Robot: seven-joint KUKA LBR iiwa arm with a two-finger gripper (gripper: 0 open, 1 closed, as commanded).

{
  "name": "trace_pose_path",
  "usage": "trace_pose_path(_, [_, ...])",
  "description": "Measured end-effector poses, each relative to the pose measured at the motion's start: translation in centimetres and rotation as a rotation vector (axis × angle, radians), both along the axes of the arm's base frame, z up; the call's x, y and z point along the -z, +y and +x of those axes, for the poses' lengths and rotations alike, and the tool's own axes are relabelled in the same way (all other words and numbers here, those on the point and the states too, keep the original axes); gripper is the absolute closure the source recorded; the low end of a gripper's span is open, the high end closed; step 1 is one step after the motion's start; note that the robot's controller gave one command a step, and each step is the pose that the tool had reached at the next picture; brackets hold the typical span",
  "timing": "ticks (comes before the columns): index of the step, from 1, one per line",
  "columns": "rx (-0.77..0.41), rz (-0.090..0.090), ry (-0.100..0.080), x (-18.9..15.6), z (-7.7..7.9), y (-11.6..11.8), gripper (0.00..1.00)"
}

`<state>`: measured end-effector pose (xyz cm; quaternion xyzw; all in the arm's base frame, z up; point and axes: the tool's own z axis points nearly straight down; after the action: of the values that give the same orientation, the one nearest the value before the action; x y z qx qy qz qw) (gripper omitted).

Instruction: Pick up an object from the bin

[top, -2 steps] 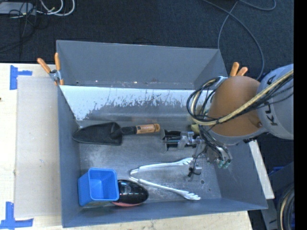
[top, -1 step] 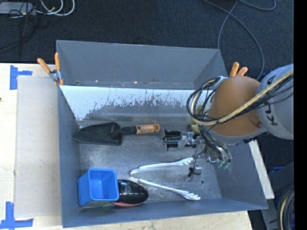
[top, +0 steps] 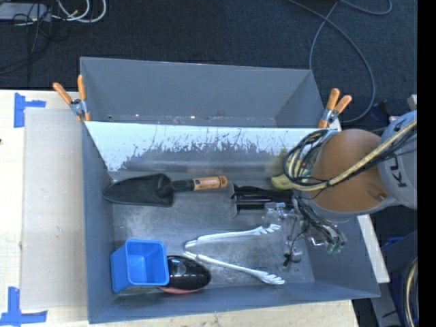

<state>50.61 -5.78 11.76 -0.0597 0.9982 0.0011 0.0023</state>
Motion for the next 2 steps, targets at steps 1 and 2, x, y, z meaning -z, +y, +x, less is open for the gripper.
trace_pose_path(1, [-0.125,-0.006,-0.010,4.6,-2.2,-0.9,0.00])
trace_pose_path(2, [0.065,-0.004,-0.009,4.4,-2.4,1.5,0.00])
